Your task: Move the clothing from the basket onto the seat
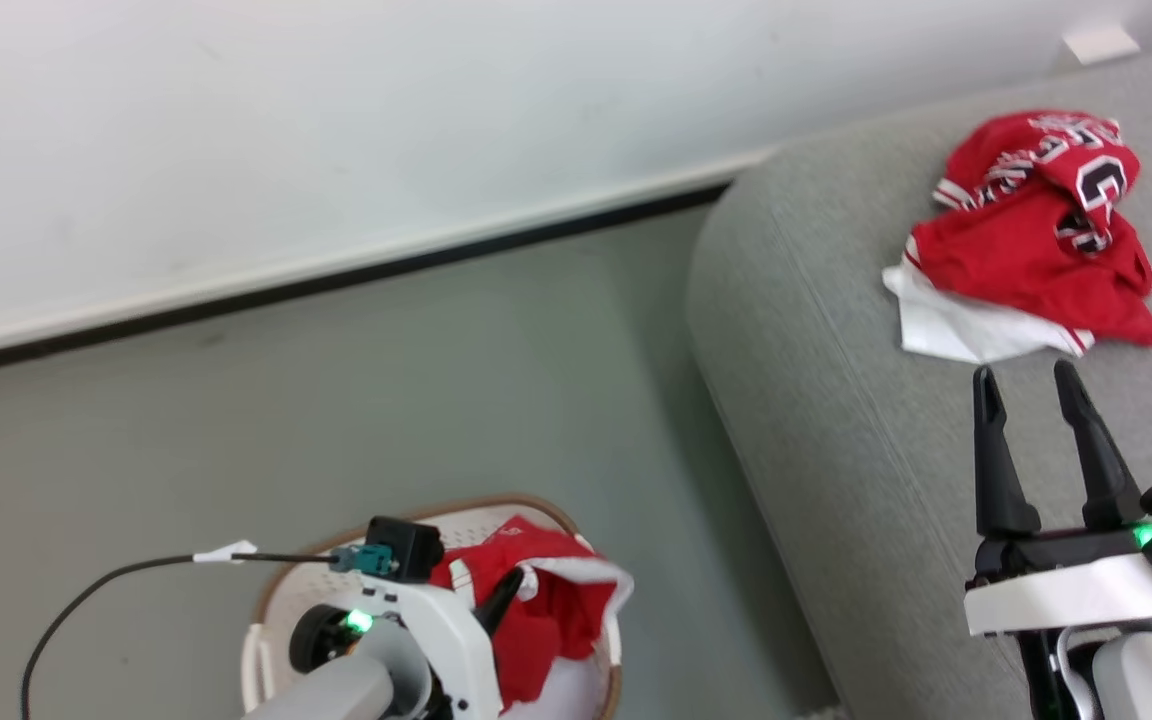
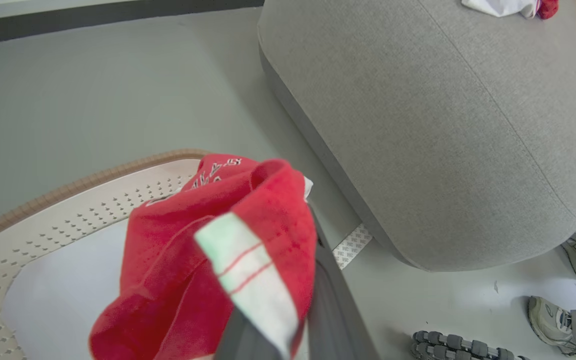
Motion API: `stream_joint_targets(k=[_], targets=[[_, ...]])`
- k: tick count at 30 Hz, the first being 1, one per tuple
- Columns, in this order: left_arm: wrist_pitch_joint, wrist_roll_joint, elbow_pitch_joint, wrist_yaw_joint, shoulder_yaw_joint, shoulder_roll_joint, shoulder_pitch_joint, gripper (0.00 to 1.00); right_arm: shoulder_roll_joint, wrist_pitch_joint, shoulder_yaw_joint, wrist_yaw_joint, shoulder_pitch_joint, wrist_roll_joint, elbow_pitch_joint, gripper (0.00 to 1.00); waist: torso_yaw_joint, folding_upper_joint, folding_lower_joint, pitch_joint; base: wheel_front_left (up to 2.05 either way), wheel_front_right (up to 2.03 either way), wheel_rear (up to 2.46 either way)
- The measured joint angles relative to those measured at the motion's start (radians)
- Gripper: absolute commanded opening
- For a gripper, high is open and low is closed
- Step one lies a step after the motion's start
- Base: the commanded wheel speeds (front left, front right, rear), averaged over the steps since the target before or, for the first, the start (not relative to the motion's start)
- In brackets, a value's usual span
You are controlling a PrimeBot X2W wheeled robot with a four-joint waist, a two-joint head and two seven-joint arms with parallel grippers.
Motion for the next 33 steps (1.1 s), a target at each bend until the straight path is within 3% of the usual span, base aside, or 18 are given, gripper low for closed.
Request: stream_joint_targets(k=[9, 17, 24, 33], targets=[[-0.063, 0.074, -0.084, 0.0, 0.034, -0.003, -0.056, 0.0, -0.011, 0.0, 0.045, 0.0, 0.079, 0.013, 0.033, 1.0, 0.114, 0.0, -0.0002, -0.13, 0.0, 0.0, 0.0], [-0.065, 0.242, -0.303, 0.046, 0.231, 0.046, -0.074, 0.0, -0.001, 0.0, 0.092, 0.0, 0.108, 0.045, 0.053, 1.0, 0.194, 0.0, -0.0002, -0.199, 0.0, 0.0, 0.0], [-0.066, 0.323, -0.444, 0.077, 0.309, 0.076, -0.092, 0.0, 0.008, 0.0, 0.132, 0.0, 0.12, 0.051, 0.063, 1.0, 0.229, 0.0, -0.0001, -0.228, 0.0, 0.0, 0.0], [-0.066, 0.348, -0.54, 0.125, 0.367, 0.106, -0.112, 0.0, 0.015, 0.0, 0.198, 0.0, 0.122, 0.051, 0.076, 1.0, 0.239, 0.0, 0.0, -0.239, 0.0, 0.0, 0.0]])
